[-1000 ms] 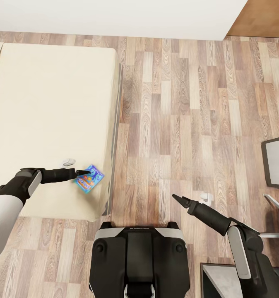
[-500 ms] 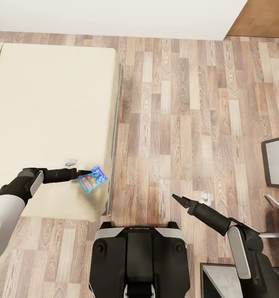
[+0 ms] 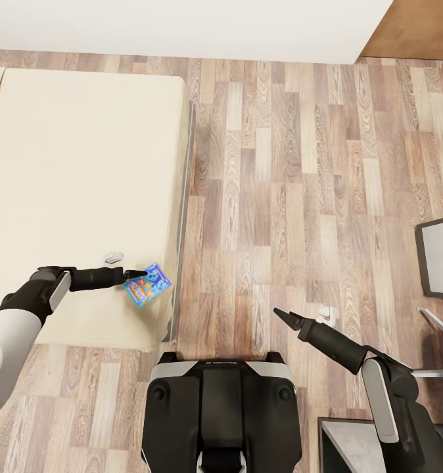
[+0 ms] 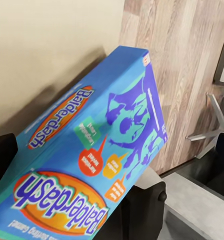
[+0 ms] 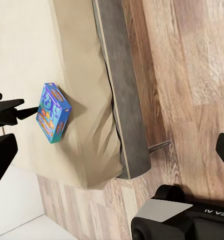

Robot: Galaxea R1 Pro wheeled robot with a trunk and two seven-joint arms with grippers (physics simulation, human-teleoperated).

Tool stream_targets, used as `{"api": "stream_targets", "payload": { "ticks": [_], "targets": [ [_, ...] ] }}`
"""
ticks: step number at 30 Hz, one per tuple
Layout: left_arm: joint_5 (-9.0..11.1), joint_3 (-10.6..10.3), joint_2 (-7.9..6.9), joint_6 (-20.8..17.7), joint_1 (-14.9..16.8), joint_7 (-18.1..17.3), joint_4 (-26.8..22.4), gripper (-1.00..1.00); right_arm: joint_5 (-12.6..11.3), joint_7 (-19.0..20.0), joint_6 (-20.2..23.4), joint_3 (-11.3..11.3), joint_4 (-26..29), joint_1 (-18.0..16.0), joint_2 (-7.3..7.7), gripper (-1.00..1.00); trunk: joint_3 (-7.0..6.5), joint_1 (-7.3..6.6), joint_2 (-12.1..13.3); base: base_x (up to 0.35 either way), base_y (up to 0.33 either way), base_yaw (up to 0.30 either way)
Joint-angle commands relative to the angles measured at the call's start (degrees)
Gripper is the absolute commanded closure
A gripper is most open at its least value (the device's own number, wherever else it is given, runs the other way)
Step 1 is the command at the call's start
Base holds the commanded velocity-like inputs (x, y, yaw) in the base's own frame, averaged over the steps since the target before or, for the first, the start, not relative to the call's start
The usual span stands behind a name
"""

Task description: Put all the toys in the child's room - the three board games (two on the bed and one on the table), the two jigsaw puzzles on the table, and the tennis ball on the table - inside the toy box on the table in the child's room.

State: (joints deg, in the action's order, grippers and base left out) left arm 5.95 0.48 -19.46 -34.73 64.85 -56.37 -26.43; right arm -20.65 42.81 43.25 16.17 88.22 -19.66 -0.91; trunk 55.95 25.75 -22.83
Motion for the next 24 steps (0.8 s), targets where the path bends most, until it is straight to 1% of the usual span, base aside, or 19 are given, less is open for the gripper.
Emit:
{"api": "stream_targets", "payload": {
  "ticks": [1, 24],
  "targets": [
    [0.29, 0.04, 0.01, -0.51, 0.02, -0.06, 0.02, -1.00, -0.10, 0.17, 0.34, 0.13, 0.02, -0.03, -0.05, -1.00, 0.05, 0.03, -0.09, 0.000, 0.000, 0.000],
    [0.28, 0.24, -0.06, -0.43, 0.02, -0.22, -0.01, -1.00, -0.07, 0.17, 0.39, 0.17, 0.02, -0.03, -0.05, -1.00, 0.05, 0.03, -0.09, 0.000, 0.000, 0.000]
  ]
}}
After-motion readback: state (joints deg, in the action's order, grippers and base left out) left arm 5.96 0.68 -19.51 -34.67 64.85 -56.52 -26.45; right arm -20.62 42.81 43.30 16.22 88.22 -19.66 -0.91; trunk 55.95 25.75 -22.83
